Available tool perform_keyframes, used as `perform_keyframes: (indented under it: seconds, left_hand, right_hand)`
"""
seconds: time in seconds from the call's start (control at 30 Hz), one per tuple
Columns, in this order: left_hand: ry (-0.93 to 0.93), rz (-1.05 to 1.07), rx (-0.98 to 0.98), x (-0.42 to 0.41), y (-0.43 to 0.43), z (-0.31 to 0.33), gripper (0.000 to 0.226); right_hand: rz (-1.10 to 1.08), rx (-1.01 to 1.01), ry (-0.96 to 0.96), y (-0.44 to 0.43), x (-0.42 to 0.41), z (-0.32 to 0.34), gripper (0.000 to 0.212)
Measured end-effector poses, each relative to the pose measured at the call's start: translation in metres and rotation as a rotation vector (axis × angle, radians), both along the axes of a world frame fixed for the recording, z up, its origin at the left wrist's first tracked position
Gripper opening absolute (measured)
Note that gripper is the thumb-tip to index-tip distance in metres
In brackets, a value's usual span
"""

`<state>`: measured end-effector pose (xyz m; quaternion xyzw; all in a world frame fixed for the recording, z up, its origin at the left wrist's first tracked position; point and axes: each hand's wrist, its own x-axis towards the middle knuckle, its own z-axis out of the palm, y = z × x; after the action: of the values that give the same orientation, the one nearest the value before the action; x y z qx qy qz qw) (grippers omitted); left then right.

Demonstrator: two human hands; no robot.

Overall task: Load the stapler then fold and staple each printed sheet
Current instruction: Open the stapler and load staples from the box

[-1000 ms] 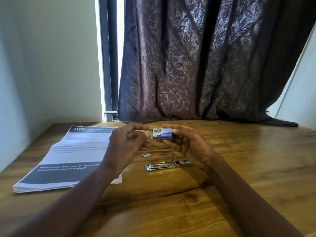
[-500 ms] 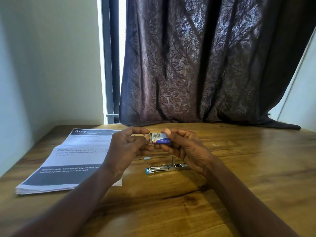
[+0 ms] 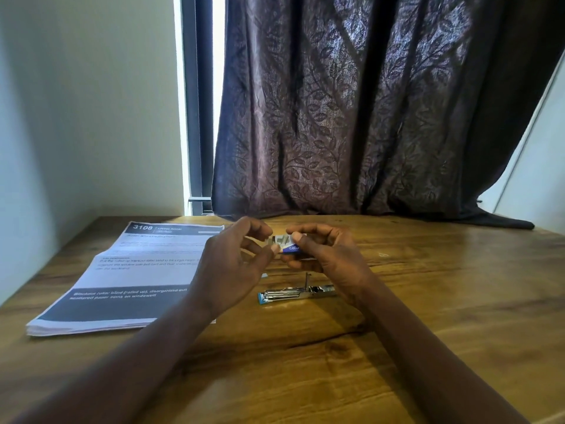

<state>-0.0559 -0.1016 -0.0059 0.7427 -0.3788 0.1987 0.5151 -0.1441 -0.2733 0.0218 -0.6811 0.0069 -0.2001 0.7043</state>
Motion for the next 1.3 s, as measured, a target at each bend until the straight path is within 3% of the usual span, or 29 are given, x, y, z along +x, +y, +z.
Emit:
perform_keyframes:
  seconds: [0.27, 0.6, 0.77, 1.3]
  left_hand:
    - [0.124, -0.058, -0.061, 0.008, 0.003, -0.001, 0.015]
    - [-0.284, -0.036, 0.16, 0.002, 0.01, 0.004, 0.017]
    - [-0.377, -0.038, 0.2, 0.002, 0.01, 0.006, 0.02]
    - [-0.104, -0.029, 0.09, 0.006, 0.003, -0.003, 0.018]
  right_hand:
    - [-0.005, -0.084, 0.013, 0.0, 0.002, -0.002, 0.021]
    - [-0.008, -0.066, 0.02, -0.003, 0.002, -0.005, 0.019]
    - [0.001, -0.04, 0.047, -0.004, 0.005, -0.005, 0.021]
    - [0.041, -0.051, 0.059, -0.008, 0.005, -0.007, 0.02]
